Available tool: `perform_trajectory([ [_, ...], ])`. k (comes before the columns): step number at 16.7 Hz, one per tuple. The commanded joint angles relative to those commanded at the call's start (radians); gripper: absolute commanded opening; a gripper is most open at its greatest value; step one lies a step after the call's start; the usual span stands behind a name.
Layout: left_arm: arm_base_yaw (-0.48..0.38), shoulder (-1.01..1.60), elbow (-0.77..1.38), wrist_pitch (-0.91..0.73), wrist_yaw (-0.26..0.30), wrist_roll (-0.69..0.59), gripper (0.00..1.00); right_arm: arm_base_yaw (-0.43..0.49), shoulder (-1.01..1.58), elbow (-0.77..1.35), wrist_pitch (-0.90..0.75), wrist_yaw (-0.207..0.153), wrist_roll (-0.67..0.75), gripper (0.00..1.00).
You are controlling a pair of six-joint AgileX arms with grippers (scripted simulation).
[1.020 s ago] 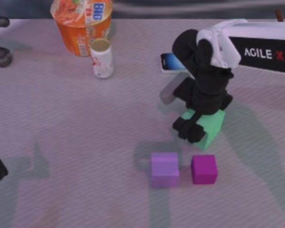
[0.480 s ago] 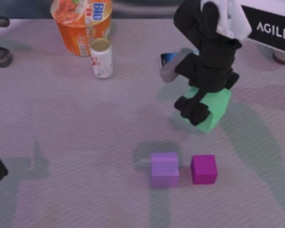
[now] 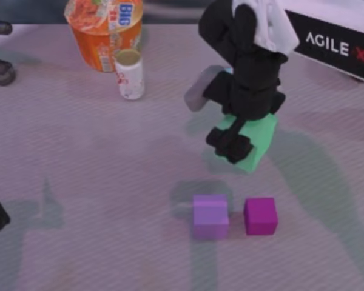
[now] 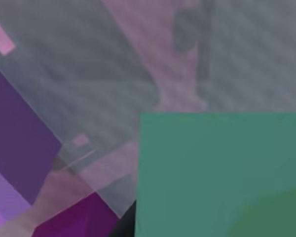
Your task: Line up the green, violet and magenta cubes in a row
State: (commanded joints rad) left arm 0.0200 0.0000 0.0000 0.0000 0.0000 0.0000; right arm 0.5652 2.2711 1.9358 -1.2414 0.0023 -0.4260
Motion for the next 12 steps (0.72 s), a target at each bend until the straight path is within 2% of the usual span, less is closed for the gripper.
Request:
perform_trajectory([
  [8,0.000,0.000,0.000,0.000,0.000,0.000,1.00,0.335,0.182,0.384,-0.195,0.001,-0.145,0.00],
  [10,0.000,0.000,0.000,0.000,0.000,0.000,1.00,0.384,0.204,0.435,-0.221,0.001,-0.167,0.00],
  [12,0.000,0.000,0.000,0.000,0.000,0.000,1.00,0.394,0.208,0.445,-0.226,0.002,-0.172,0.00],
])
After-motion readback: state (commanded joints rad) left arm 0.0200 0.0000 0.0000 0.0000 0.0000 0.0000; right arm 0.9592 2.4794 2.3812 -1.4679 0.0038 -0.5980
